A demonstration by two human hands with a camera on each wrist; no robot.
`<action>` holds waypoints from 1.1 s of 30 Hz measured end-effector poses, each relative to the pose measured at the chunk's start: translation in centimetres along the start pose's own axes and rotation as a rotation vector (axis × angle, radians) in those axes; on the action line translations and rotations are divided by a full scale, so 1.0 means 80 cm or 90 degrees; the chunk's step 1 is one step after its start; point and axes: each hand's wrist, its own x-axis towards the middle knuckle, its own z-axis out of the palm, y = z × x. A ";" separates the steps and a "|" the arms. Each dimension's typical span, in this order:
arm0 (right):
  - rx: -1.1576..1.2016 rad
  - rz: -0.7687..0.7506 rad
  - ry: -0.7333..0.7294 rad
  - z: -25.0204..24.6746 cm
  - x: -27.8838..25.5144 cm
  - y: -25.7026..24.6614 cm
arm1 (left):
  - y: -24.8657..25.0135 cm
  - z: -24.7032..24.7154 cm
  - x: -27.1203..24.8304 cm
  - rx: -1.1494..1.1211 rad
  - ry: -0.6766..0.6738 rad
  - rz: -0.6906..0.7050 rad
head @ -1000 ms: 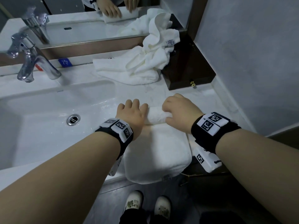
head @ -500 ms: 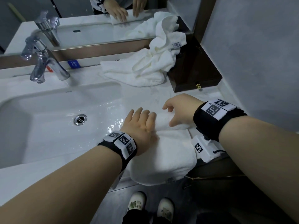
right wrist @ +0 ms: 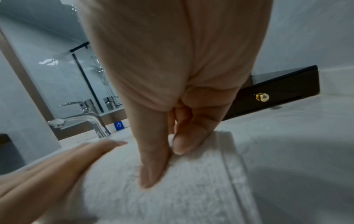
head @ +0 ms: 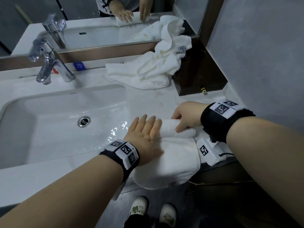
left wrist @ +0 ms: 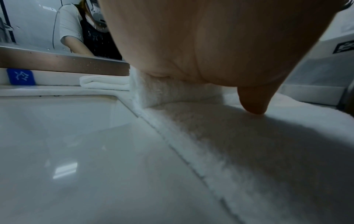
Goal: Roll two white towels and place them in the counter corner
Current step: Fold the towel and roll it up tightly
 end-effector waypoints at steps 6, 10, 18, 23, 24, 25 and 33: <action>-0.007 0.037 -0.007 0.004 0.000 -0.010 | 0.000 0.001 -0.006 -0.009 0.012 0.016; -0.053 0.039 0.017 0.007 -0.005 -0.018 | 0.002 -0.002 -0.007 -0.021 0.013 0.011; -0.093 0.031 0.061 0.019 -0.008 -0.021 | 0.024 -0.015 -0.004 -0.017 -0.019 -0.040; -0.111 0.022 0.096 0.031 -0.009 -0.021 | 0.032 -0.018 -0.004 -0.010 -0.032 -0.026; -0.117 0.017 0.104 0.035 -0.009 -0.021 | 0.034 -0.017 -0.004 -0.010 -0.029 -0.021; -0.122 0.012 0.113 0.038 -0.009 -0.020 | 0.035 -0.018 -0.004 -0.012 -0.022 -0.015; -0.103 -0.006 0.205 0.067 -0.012 -0.013 | 0.000 -0.052 0.021 -0.135 -0.050 0.003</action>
